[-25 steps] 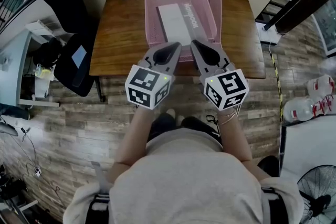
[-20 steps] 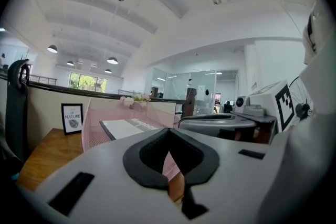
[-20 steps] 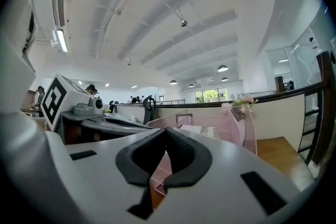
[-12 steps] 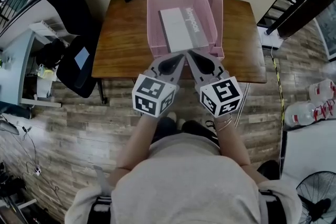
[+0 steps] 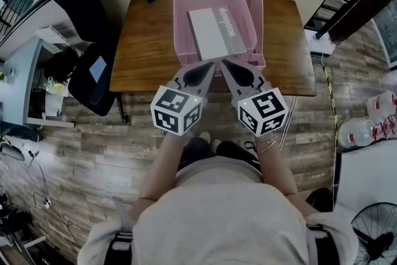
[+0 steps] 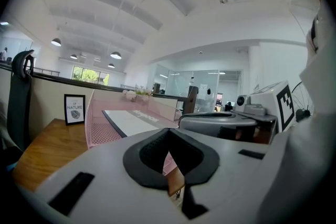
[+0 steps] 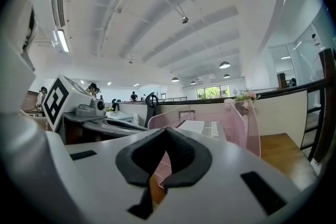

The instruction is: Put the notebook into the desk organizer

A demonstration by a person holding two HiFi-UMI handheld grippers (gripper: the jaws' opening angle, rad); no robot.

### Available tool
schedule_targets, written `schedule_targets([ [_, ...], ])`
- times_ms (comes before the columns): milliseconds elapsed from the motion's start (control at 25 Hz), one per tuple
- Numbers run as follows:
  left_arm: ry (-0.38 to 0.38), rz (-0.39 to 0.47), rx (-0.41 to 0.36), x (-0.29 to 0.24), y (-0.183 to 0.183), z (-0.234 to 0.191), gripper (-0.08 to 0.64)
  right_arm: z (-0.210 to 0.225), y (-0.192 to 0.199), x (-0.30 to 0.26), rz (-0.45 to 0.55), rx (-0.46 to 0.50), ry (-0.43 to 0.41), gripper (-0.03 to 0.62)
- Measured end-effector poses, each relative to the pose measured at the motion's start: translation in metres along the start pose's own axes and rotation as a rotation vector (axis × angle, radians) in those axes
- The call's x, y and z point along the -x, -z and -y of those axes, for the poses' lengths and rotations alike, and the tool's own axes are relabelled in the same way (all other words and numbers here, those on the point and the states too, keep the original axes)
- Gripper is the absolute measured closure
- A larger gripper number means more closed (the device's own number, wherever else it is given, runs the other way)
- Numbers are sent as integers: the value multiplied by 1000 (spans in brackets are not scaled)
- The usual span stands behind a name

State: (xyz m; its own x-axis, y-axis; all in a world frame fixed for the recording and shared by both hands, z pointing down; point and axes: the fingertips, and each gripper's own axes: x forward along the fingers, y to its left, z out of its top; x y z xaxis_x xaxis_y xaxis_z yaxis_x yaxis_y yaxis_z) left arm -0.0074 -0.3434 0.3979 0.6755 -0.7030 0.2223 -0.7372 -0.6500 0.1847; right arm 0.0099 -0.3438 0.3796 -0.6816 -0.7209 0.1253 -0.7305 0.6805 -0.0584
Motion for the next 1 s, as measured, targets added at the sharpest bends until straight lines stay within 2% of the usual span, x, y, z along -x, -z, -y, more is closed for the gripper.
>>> schedule_targets([
  [760, 27, -4, 15, -6, -2, -4, 548, 9, 4, -5, -12, -2, 15, 583],
  [1000, 41, -6, 17, -8, -1, -6, 548, 9, 8, -10, -6, -40, 11, 583],
])
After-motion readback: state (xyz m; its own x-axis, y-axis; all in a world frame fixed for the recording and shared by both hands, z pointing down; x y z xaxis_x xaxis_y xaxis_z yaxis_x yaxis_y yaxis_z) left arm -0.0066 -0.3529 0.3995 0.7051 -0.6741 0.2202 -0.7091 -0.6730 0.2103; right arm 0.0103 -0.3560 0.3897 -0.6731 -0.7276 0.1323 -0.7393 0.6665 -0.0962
